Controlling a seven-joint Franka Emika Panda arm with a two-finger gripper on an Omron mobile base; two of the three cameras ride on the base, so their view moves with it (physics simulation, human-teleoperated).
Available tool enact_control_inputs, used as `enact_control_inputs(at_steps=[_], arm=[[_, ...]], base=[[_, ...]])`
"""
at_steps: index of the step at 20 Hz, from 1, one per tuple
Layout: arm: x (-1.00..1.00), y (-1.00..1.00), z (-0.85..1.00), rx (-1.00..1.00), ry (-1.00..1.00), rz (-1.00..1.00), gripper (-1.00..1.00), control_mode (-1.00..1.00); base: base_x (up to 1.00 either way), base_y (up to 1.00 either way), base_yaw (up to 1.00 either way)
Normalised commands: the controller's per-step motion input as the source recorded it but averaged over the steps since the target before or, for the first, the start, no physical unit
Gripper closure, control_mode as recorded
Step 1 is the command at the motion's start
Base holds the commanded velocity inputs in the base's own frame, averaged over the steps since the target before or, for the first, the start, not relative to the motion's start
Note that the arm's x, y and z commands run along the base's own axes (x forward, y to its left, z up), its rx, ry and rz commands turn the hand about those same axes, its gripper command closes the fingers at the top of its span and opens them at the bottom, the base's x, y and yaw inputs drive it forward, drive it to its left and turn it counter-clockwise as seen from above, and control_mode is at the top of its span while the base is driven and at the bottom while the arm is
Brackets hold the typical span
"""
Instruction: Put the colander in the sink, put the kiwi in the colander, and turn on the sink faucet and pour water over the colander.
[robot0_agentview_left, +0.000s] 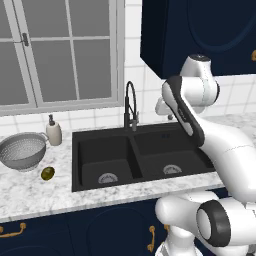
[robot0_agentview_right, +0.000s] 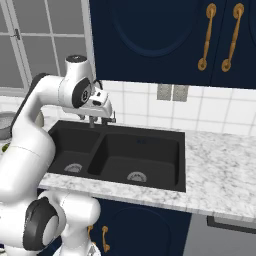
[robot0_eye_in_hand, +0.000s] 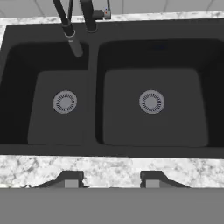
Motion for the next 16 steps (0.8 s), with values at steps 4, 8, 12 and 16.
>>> enact_control_inputs(at_steps=[4,8,12,16], arm=[[-0.04,0.31,-0.08,0.0,0.01,0.0,-1.0,-1.0],[-0.09,0.72,-0.21,0.03,0.02,-0.05,-1.0,-1.0],[-0.16,0.66,-0.16,0.06,0.08,-0.05,-1.0,-1.0],[-0.11,0.62,-0.09,0.04,0.06,-0.01,-1.0,-1.0]], base=[[0.0,0.0,0.0],[0.0,0.0,0.0],[0.0,0.0,0.0],[0.0,0.0,0.0]])
